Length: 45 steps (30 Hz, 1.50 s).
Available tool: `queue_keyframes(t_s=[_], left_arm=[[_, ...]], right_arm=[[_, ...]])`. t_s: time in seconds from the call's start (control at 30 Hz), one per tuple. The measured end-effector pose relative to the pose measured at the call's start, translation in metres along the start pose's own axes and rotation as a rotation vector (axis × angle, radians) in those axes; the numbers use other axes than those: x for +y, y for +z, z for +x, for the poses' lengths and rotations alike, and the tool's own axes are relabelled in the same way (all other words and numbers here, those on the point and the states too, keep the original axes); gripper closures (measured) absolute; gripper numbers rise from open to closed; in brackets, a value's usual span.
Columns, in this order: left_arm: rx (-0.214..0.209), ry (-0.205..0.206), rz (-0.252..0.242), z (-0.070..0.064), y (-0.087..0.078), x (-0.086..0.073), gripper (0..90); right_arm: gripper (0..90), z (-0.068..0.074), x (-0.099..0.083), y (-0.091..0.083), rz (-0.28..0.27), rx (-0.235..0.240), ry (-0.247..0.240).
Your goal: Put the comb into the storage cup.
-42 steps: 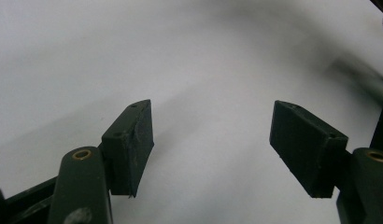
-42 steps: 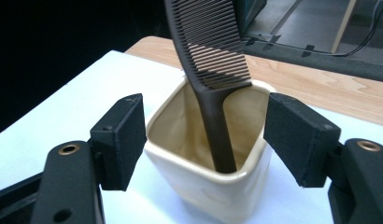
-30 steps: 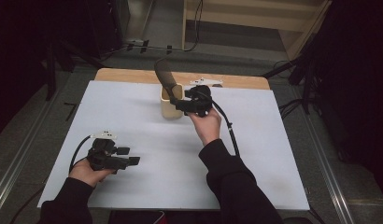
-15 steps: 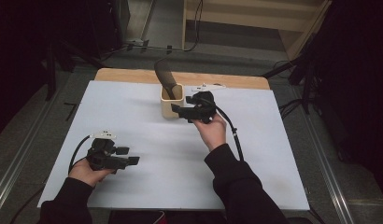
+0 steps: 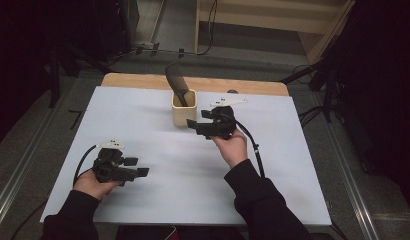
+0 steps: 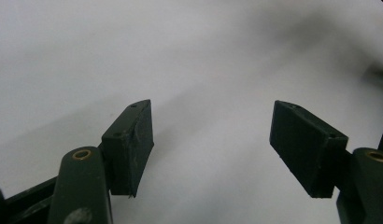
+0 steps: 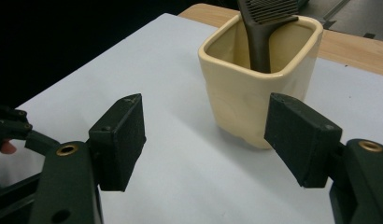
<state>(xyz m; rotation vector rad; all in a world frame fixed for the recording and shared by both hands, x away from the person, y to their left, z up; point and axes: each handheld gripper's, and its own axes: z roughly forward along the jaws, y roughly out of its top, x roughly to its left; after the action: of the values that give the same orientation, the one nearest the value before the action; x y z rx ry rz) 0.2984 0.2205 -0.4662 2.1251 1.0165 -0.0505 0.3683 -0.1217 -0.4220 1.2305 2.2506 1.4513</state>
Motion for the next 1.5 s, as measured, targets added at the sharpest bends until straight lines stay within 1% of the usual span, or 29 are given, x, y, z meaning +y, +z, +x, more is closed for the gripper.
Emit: queue_keyframes(t_s=[0.27, 0.4, 0.47, 0.57, 0.83, 1.03, 1.17, 1.33, 1.5], left_arm=[[0.000, -0.001, 0.002, 0.000, 0.000, 0.000, 30.9], [-0.001, 0.002, 0.001, 0.000, 0.000, 0.000, 30.8], [-0.002, 0.004, 0.002, 0.000, 0.000, 0.000, 30.8], [-0.003, -0.001, 0.000, 0.000, 0.001, 0.000, 30.8], [-0.001, 0.000, 0.003, 0.000, 0.001, 0.001, 30.8], [-0.002, 0.002, 0.004, 0.000, 0.001, 0.001, 30.8], [0.000, 0.002, 0.006, 0.000, 0.001, 0.001, 30.8], [0.000, 0.005, 0.008, 0.000, 0.002, 0.001, 30.8], [0.000, 0.006, 0.008, 0.000, 0.001, 0.001, 30.8]], right_arm=[[27.0, 0.000, -0.009, -0.009, -0.002, 0.014, -0.025], [27.0, 0.000, -0.013, -0.012, 0.008, 0.033, -0.021], [27.0, -0.001, -0.016, -0.013, 0.017, 0.033, -0.029], [27.0, -0.005, -0.021, -0.015, 0.017, 0.042, -0.013], [27.0, -0.009, -0.033, -0.028, 0.014, 0.043, -0.018], [26.8, -0.008, -0.041, -0.036, 0.032, 0.042, -0.027], [26.7, -0.008, -0.046, -0.041, 0.053, 0.039, -0.044], [26.3, -0.009, -0.051, -0.046, 0.057, 0.046, -0.046], [25.2, -0.007, -0.056, -0.050, 0.062, 0.029, -0.056]])
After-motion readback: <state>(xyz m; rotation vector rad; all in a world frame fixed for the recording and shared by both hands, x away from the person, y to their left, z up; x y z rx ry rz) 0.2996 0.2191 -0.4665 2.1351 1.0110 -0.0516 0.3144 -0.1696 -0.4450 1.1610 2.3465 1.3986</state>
